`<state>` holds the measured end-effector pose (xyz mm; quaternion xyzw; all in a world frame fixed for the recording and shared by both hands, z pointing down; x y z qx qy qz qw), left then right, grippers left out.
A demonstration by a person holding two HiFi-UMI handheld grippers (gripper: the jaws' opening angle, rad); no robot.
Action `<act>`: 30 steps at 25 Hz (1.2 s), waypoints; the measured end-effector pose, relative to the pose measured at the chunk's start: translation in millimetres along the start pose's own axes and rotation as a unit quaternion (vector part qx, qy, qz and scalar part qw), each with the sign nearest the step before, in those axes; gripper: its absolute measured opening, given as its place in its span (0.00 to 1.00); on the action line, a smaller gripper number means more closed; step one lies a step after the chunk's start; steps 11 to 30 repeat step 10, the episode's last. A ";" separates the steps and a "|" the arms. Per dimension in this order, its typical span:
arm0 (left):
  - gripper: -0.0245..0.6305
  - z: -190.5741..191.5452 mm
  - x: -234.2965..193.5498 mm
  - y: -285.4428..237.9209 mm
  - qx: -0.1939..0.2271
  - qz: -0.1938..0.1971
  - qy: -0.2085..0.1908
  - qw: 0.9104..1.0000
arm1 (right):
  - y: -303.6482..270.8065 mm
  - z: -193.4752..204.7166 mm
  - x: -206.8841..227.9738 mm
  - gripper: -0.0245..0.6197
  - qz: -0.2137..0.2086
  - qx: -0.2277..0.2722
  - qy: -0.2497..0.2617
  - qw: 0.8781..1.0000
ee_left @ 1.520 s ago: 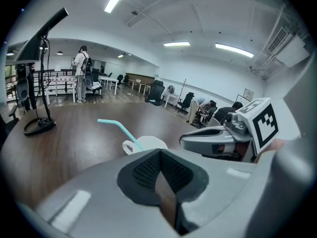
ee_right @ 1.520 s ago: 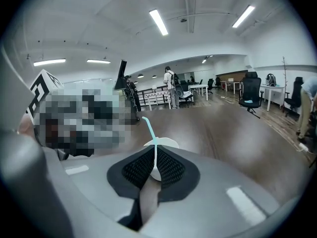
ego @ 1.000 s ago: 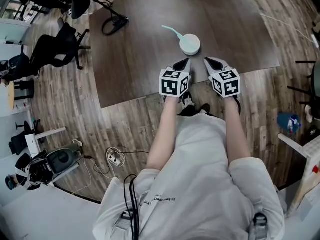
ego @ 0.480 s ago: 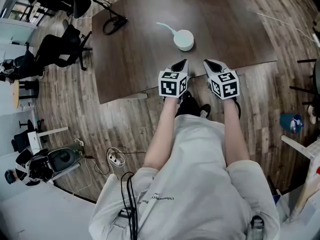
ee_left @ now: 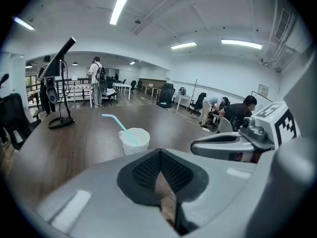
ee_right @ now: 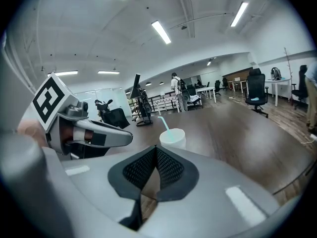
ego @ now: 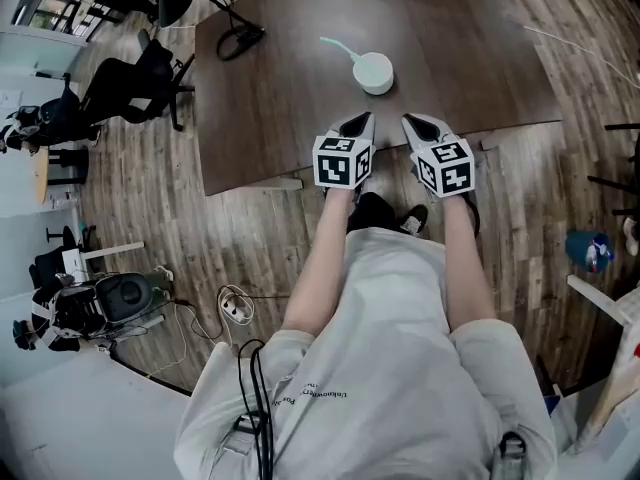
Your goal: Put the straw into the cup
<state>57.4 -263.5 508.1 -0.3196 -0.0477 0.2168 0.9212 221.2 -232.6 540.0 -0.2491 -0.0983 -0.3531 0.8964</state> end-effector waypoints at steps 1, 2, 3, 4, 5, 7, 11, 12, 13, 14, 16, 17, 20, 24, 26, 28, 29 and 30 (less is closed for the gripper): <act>0.04 0.6 2.8 -0.7 -0.001 0.002 -0.004 1.000 | -0.5 -0.2 -0.4 0.08 0.000 0.002 0.000 1.000; 0.04 1.2 6.0 -1.7 -0.003 0.005 -0.010 1.000 | -0.9 -0.4 -0.1 0.08 -0.001 0.004 0.000 1.000; 0.04 1.8 9.2 -2.5 -0.005 0.008 -0.016 1.000 | -1.0 -0.6 0.7 0.08 0.000 0.005 -0.001 1.000; 0.04 2.3 11.8 -2.9 -0.006 0.012 -0.022 1.000 | -0.6 -0.4 1.7 0.08 0.001 0.004 -0.001 1.000; 0.04 2.4 13.4 -2.9 -0.009 0.016 -0.028 0.999 | 0.2 -0.1 3.2 0.08 0.003 0.001 0.000 1.000; 0.04 1.3 13.1 -2.4 -0.015 0.025 -0.037 0.999 | 1.4 0.5 7.2 0.08 0.010 -0.014 0.002 1.000; 0.04 0.4 6.6 2.7 -0.020 0.033 -0.041 0.998 | 1.6 2.8 9.6 0.08 0.019 -0.037 0.000 0.999; 0.04 0.4 6.6 2.7 -0.020 0.033 -0.041 0.998 | 1.6 2.8 9.6 0.08 0.019 -0.037 0.000 0.999; 0.04 0.4 6.6 2.7 -0.020 0.033 -0.041 0.998 | 1.6 2.8 9.6 0.08 0.019 -0.037 0.000 0.999; 0.04 0.4 6.6 2.7 -0.020 0.033 -0.041 0.998 | 1.6 2.8 9.6 0.08 0.019 -0.037 0.000 0.999; 0.04 0.4 6.6 2.7 -0.020 0.033 -0.041 0.998 | 1.6 2.8 9.6 0.08 0.019 -0.037 0.000 0.999; 0.04 0.4 6.6 2.7 -0.020 0.033 -0.041 0.998 | 1.6 2.8 9.6 0.08 0.019 -0.037 0.000 0.999; 0.04 0.4 6.6 2.7 -0.020 0.033 -0.041 0.998 | 1.6 2.8 9.6 0.08 0.019 -0.037 0.000 0.999; 0.04 0.4 6.6 2.7 -0.020 0.033 -0.041 0.998 | 1.6 2.8 9.6 0.08 0.019 -0.037 0.000 0.999; 0.04 0.4 6.6 2.7 -0.020 0.033 -0.041 0.998 | 1.6 2.8 9.6 0.08 0.019 -0.037 0.000 0.999; 0.04 0.4 6.6 2.7 -0.020 0.033 -0.041 0.998 | 1.6 2.8 9.6 0.08 0.019 -0.037 0.000 0.999; 0.04 0.4 6.6 2.7 -0.020 0.033 -0.041 0.998 | 1.6 2.8 9.6 0.08 0.019 -0.037 0.000 0.999; 0.04 0.4 6.6 2.7 -0.020 0.033 -0.041 0.998 | 1.6 2.8 9.6 0.08 0.019 -0.037 0.000 0.999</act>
Point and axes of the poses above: the fingertips, and each gripper's own axes: y backward along the fingers, x to its right, z out of its underside, the point moved 9 cm from there along y, backward along the fingers, and after that the axes turned 12 degrees about -z, right-handed, at the moved point
